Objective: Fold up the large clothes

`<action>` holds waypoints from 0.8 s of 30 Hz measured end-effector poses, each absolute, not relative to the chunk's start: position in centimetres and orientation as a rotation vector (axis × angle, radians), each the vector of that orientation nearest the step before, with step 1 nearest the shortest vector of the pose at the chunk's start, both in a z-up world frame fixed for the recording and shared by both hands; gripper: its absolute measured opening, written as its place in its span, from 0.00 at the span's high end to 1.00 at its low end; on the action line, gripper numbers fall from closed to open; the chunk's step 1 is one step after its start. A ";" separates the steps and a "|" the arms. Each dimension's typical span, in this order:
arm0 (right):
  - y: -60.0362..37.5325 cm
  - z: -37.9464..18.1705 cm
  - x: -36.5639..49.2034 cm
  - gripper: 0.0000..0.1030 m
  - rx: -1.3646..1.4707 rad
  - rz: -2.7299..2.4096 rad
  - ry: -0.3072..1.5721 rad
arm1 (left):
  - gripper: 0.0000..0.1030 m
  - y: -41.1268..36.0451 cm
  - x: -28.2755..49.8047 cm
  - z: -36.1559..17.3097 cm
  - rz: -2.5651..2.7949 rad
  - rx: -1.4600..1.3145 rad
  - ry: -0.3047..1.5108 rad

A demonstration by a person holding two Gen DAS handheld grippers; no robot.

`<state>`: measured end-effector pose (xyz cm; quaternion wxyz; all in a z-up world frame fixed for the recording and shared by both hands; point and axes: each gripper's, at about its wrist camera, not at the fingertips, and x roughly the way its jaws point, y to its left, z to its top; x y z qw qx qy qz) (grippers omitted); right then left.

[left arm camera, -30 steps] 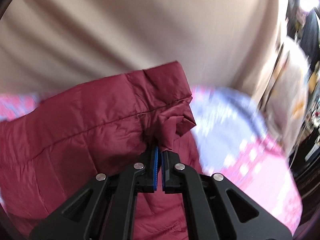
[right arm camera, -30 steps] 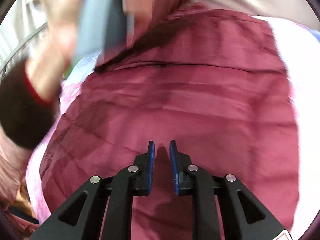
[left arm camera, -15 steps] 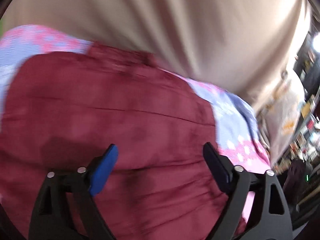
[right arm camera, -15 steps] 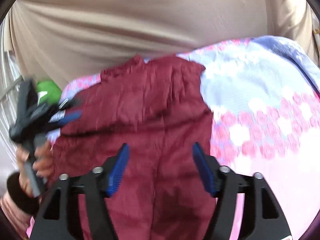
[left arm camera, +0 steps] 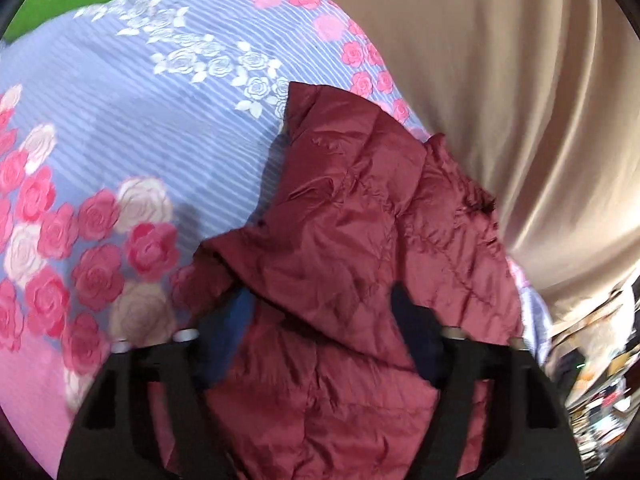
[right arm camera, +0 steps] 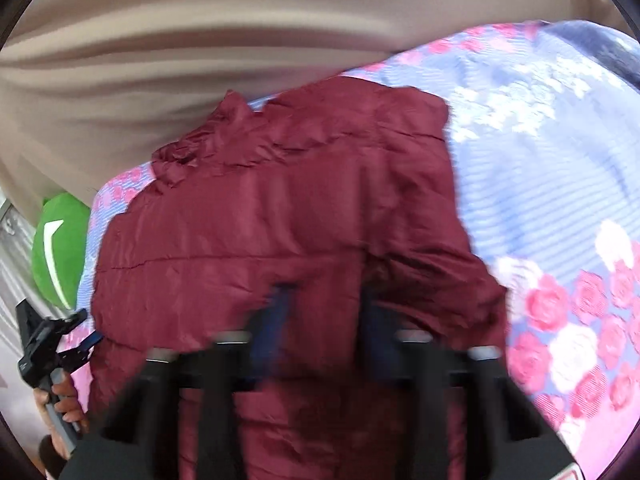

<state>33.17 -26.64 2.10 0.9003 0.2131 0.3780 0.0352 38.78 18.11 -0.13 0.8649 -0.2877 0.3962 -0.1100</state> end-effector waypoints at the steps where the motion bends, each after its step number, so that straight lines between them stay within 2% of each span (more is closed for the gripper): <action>1: -26.2 2.9 33.2 0.94 0.433 0.081 0.750 | 0.62 17.7 39.3 -0.2 -0.212 -0.571 0.847; 2: -25.9 3.9 33.0 0.96 0.418 0.079 0.704 | 0.83 17.4 39.7 -0.4 -0.181 -0.539 0.861; 3: -25.9 5.1 32.3 0.97 0.400 0.070 0.645 | 0.93 17.0 40.4 -0.7 -0.156 -0.518 0.869; 4: -26.2 5.6 31.9 0.97 0.393 0.055 0.609 | 0.93 16.8 40.6 -1.3 -0.131 -0.513 0.885; 5: -26.6 5.5 32.0 0.98 0.388 0.031 0.605 | 0.97 17.1 40.6 -1.7 -0.113 -0.516 0.895; 9: -27.5 -0.5 36.3 1.00 0.310 -0.037 0.841 | 0.99 16.2 40.3 -2.2 -0.084 -0.453 0.867; 10: -27.2 -0.5 36.2 1.00 0.293 -0.040 0.823 | 0.99 15.9 40.2 -2.1 -0.073 -0.427 0.859; 14: -26.9 2.8 34.2 0.97 0.300 -0.139 0.743 | 0.99 14.5 40.5 -2.1 -0.058 -0.362 0.834; 15: -26.9 3.9 33.4 0.88 0.294 -0.189 0.696 | 0.99 14.3 40.5 -2.0 -0.053 -0.351 0.825; 16: -25.8 5.4 32.9 0.87 0.271 -0.207 0.648 | 0.99 14.3 40.5 -2.0 -0.049 -0.344 0.818; 20: -18.0 8.8 33.7 0.87 0.168 0.004 0.609 | 0.99 14.8 40.4 -2.2 -0.051 -0.348 0.809; 24: -6.2 7.9 39.1 0.87 0.080 0.287 0.701 | 0.99 15.3 40.1 -2.4 -0.060 -0.366 0.806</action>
